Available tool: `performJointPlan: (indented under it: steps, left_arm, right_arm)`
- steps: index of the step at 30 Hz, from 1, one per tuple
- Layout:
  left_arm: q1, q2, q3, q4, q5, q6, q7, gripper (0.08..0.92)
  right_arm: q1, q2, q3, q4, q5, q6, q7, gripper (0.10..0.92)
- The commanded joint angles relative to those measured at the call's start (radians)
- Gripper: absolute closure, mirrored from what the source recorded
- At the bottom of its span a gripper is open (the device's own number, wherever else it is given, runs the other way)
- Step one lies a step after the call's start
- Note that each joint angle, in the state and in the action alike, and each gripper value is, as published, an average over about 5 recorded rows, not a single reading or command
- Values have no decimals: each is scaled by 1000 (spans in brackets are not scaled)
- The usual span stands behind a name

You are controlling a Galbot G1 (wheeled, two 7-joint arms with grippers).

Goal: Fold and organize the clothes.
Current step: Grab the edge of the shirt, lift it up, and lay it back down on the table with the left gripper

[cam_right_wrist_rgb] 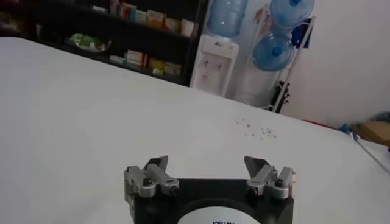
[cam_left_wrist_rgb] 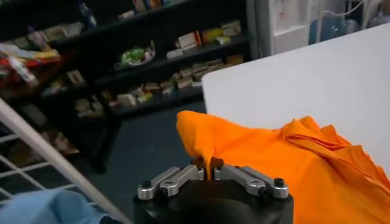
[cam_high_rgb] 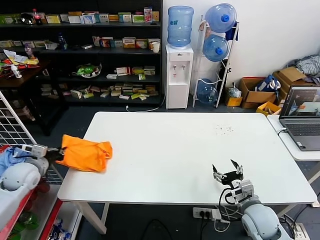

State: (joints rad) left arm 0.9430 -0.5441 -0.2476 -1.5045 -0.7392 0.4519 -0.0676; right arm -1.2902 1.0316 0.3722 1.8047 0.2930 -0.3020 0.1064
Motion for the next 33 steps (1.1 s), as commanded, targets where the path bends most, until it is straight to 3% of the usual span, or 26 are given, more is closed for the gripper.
performJointPlan:
  steps: [1,6,10,23,33]
  left_arm:
    - [-86,225,19,113,171,-45,35,865]
    - [-128,271,42,113,134,-41,35,865]
    - [-115,253,43,43,82,-23,12,865]
    - [-69,-41,85,-122,-18,40,-125,865]
    - [-25,-137,95,-300,-163,84,-260,865]
  right_arm:
    - [6,9,-5,-3,-4,6,-3,203]
    - [5,16,-7,-7,-9,11,-4,203]
    - [4,24,-9,-9,-13,12,-4,203]
    - [-20,40,-7,-10,-38,10,-1,203]
    - [-27,41,5,-34,-46,15,-4,203]
